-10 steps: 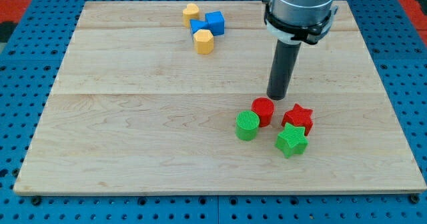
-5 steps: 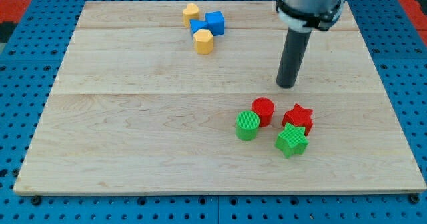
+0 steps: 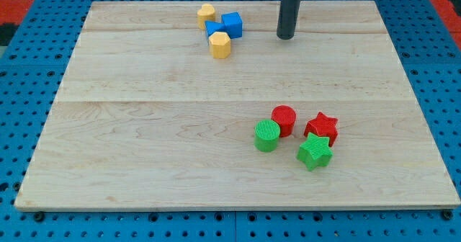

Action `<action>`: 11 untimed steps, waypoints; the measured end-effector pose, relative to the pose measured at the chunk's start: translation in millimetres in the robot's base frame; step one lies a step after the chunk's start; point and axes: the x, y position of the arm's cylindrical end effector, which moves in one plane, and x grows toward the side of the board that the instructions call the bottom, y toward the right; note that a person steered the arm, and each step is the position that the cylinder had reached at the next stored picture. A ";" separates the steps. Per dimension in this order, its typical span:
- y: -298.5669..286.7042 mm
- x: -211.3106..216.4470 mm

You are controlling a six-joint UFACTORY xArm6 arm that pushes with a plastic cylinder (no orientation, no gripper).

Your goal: Push the yellow hexagon diagonally left above green circle

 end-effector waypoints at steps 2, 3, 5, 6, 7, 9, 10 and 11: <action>-34.5 10.2; -34.9 10.2; -46.3 2.6; -78.5 -1.2; -121.7 18.4; -126.6 69.7; -117.6 98.2; -148.5 99.9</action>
